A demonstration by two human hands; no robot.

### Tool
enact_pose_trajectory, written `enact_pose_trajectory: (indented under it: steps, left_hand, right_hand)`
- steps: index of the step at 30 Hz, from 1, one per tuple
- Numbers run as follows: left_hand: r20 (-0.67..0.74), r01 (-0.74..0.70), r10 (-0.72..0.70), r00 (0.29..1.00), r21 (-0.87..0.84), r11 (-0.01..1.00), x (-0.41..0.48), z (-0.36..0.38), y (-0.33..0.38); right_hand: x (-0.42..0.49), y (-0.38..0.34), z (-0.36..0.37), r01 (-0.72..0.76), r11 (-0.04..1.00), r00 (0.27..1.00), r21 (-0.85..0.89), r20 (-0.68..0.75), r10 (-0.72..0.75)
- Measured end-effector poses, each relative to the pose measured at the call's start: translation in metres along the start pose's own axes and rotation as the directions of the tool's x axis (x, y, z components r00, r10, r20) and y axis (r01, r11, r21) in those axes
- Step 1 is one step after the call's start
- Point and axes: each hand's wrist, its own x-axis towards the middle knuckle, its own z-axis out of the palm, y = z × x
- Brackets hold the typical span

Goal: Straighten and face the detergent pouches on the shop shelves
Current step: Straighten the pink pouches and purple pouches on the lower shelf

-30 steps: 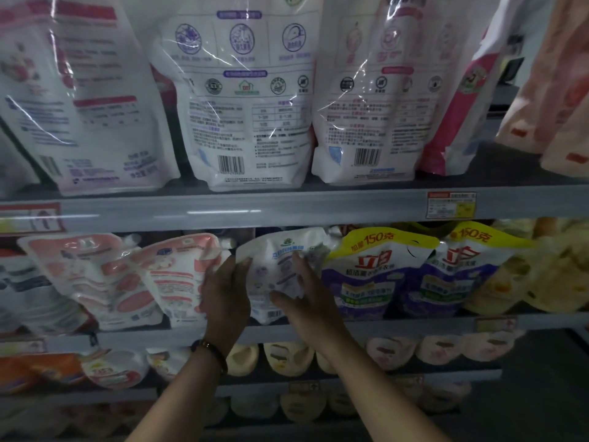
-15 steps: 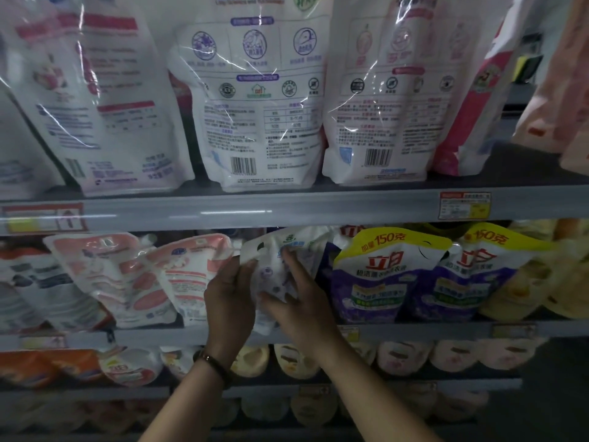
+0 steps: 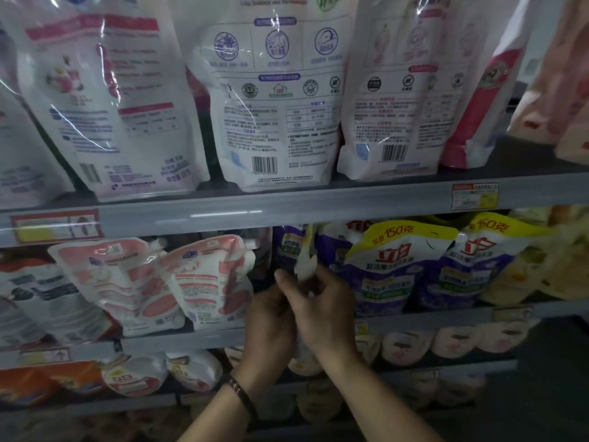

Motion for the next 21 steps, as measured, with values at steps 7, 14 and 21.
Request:
enact_pose_trajectory:
  steps: [7,14,21]
  left_hand:
    - [0.161,0.087,-0.059,0.985,-0.171,0.981,-0.006,0.007,0.003]
    - [0.212,0.186,-0.103,0.972,-0.419,0.889,-0.005,0.008,-0.019]
    - [0.055,0.223,-0.216,0.975,-0.252,0.942,0.028,-0.017,-0.051]
  right_hand:
    - [0.003,-0.001,-0.004,-0.076,0.996,0.987,-0.054,-0.143,0.068]
    - [0.015,0.007,-0.016,-0.074,0.987,0.974,-0.141,-0.225,0.041]
    - [0.035,0.0,-0.047,0.02,0.96,0.996,-0.278,-0.08,-0.043]
